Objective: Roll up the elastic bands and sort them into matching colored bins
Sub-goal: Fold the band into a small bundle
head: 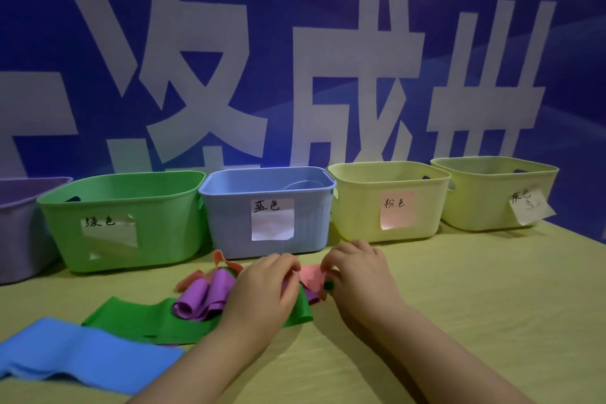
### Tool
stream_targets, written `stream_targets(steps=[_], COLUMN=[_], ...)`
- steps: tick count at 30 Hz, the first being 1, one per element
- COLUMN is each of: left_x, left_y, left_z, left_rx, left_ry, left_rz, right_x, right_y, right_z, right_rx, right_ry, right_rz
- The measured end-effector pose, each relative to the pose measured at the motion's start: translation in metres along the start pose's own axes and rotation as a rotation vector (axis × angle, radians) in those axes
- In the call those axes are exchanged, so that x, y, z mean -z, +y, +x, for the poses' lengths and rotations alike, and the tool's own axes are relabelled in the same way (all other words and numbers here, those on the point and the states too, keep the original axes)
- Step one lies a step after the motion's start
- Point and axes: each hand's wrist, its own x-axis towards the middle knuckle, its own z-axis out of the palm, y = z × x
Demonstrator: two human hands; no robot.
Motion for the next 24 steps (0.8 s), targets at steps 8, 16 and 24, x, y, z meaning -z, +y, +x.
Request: stream_targets(steps=[8,16,24], left_x=[-0.001,0.022,0.049], left_y=[0.008,0.029,0.021], left_z=[0.002,0.002,-0.009], left_rx=[0.030,0.203,0.168], left_ry=[0.018,0.113,0.181], left_rz=[-0.065,-0.379,-0.273], right_x=[0.015,0.032,0.034], right_y=[-0.017,-0.031,-0.049], right_z=[-0.003,-0.013,-0.018], right_rx=[0.002,0.005,0.039], right_ry=[0.103,0.149,0.188], right_rz=[0.441,0.755,0.861])
